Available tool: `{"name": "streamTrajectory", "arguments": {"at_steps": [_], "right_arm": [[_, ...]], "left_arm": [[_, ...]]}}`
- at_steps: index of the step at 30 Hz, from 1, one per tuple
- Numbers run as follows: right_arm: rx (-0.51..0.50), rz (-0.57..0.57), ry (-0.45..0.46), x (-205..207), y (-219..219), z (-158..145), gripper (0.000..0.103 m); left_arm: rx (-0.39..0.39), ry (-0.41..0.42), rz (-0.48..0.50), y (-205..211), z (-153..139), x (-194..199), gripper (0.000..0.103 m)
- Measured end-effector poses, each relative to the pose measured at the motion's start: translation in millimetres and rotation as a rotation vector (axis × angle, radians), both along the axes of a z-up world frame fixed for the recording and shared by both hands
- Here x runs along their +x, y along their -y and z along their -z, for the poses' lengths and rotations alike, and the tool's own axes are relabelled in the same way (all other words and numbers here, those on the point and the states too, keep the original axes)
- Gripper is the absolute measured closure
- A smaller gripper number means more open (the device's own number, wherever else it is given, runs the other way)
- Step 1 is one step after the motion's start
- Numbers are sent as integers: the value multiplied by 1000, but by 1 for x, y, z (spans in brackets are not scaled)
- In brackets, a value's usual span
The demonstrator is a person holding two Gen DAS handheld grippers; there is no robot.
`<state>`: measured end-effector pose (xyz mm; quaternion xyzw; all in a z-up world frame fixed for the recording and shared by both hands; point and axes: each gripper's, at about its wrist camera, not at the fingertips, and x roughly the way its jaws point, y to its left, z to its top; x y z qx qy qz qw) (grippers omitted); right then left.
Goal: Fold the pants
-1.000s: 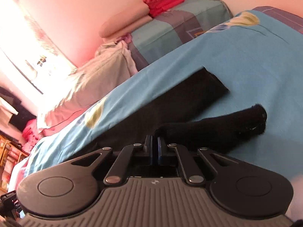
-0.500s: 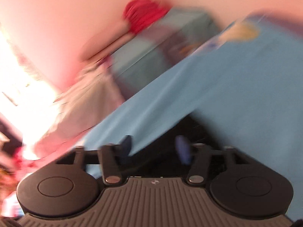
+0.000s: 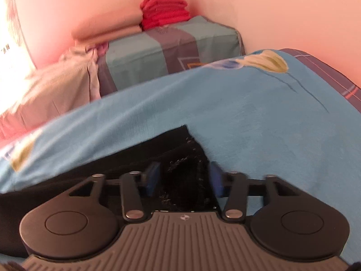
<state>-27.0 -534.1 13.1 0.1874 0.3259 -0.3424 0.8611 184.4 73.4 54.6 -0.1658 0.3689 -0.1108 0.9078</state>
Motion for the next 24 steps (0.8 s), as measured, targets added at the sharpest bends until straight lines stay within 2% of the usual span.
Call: {"name": "streamTrajectory", "arguments": {"at_steps": [2, 5, 8, 10, 11, 13, 15, 16, 18, 19, 21, 24], "right_arm": [[-55, 26, -18, 0, -4, -2, 95], [-59, 40, 124, -14, 5, -22, 95], [-29, 56, 170, -16, 20, -22, 95], [-7, 21, 112, -4, 30, -4, 94], [5, 13, 51, 3, 34, 7, 93], [-25, 46, 39, -3, 32, 5, 77], [-80, 139, 58, -14, 23, -10, 37], [-126, 188, 64, -19, 16, -19, 30], [-243, 218, 24, -17, -12, -35, 29], [-278, 164, 17, -12, -32, -44, 29], [-264, -6, 49, 2, -72, -56, 29], [-236, -343, 72, 40, -156, -65, 29]], "left_arm": [[142, 72, 21, 26, 0, -23, 0], [304, 176, 41, 59, 2, -52, 0], [321, 211, 35, 71, 14, -63, 0], [320, 207, 5, 70, 24, -63, 0], [353, 206, -9, 70, 29, -63, 0], [438, 200, -41, 71, 35, -61, 0], [469, 203, -87, 63, 34, -60, 0], [478, 195, -125, 57, 32, -57, 0], [521, 167, -212, 46, 33, -49, 0], [546, 155, -245, 41, 35, -45, 0], [586, 122, -286, 31, 39, -38, 0], [559, 76, -359, 6, 39, -32, 0]]}}
